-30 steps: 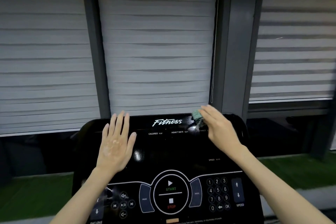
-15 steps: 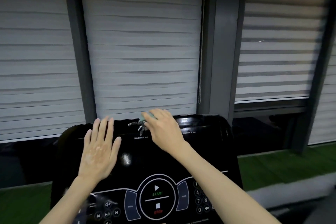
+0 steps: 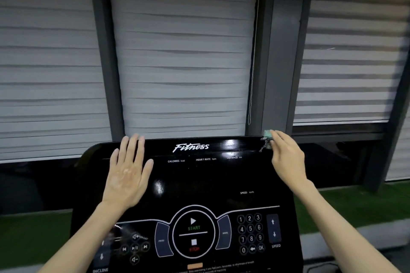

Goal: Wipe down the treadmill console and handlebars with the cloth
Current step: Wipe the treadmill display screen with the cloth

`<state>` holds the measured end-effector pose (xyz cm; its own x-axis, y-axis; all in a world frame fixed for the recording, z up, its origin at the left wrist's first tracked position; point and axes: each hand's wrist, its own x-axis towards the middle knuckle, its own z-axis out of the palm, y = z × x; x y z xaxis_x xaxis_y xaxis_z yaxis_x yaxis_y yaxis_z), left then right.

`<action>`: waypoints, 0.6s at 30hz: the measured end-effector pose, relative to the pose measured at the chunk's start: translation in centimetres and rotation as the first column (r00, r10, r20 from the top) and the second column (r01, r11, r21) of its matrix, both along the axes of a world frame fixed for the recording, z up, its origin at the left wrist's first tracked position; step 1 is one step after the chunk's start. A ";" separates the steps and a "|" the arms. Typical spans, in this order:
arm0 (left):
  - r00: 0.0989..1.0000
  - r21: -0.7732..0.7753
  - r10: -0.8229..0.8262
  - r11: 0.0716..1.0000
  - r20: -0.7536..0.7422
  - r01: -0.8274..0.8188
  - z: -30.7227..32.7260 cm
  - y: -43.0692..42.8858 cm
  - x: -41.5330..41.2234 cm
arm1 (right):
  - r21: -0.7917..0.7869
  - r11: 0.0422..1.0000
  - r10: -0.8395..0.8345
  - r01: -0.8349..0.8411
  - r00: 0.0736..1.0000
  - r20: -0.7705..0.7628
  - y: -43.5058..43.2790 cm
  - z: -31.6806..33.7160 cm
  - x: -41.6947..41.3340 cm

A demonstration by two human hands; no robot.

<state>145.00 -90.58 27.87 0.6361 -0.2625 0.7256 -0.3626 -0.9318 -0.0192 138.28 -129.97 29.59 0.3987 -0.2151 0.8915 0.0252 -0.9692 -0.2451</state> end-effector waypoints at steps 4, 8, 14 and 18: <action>1.000 0.008 0.020 1.000 -0.015 -0.020 0.1 0.0 0.0 | -0.017 1.000 0.023 -0.023 0.999 0.022 2.8 -0.2 1.2; 0.999 0.023 0.021 1.000 -0.025 -0.020 0.1 0.1 -0.1 | -0.135 0.984 0.113 -0.114 0.993 -0.015 6.9 0.3 2.6; 1.000 0.028 0.017 0.999 -0.023 -0.017 0.1 0.0 -0.1 | -0.230 0.939 0.244 -0.255 0.967 -0.075 14.2 1.0 4.5; 1.000 0.029 0.006 1.000 -0.010 -0.005 0.0 0.0 0.1 | -0.298 0.905 0.275 -0.305 0.951 -0.139 12.6 1.5 4.0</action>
<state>145.12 -90.58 27.91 0.6449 -0.2795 0.7113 -0.3578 -0.9328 -0.0421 142.23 -117.34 31.08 0.4837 0.2052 0.8508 0.3088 -0.9496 0.0535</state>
